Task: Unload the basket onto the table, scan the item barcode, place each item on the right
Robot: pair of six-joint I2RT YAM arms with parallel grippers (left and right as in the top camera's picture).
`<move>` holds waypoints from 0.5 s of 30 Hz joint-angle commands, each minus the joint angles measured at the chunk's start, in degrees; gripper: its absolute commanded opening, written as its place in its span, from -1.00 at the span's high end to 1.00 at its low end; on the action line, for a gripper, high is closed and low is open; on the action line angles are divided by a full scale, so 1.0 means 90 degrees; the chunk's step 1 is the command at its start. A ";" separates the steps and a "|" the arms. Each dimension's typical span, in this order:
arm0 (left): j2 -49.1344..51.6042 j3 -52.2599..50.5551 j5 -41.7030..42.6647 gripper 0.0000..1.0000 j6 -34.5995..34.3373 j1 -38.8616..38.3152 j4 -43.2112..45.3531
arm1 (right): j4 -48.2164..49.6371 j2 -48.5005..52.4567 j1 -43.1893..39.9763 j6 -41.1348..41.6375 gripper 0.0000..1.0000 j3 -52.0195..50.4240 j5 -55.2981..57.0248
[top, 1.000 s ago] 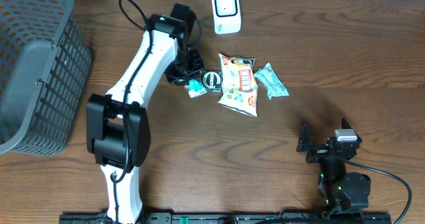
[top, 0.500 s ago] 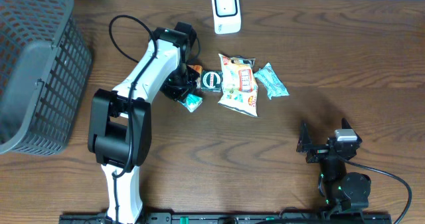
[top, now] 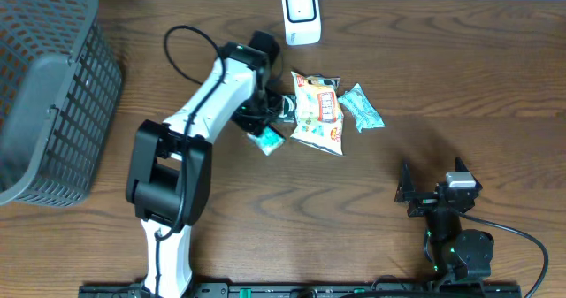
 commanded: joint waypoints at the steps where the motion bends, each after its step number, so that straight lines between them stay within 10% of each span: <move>1: 0.0022 0.0056 0.0369 0.06 0.0379 -0.0061 -0.0027 | -0.0027 -0.0036 -0.0041 0.0019 -0.99 -0.0010 -0.0017; 10: -0.0860 0.0304 0.0342 -0.04 0.2004 0.0374 0.0053 | -0.0027 -0.0036 -0.0041 0.0019 -0.98 -0.0010 -0.0019; 15: -0.1768 0.0304 0.0294 -0.53 0.3925 0.0690 0.0270 | -0.0027 -0.0036 -0.0041 0.0019 -0.99 -0.0010 -0.0017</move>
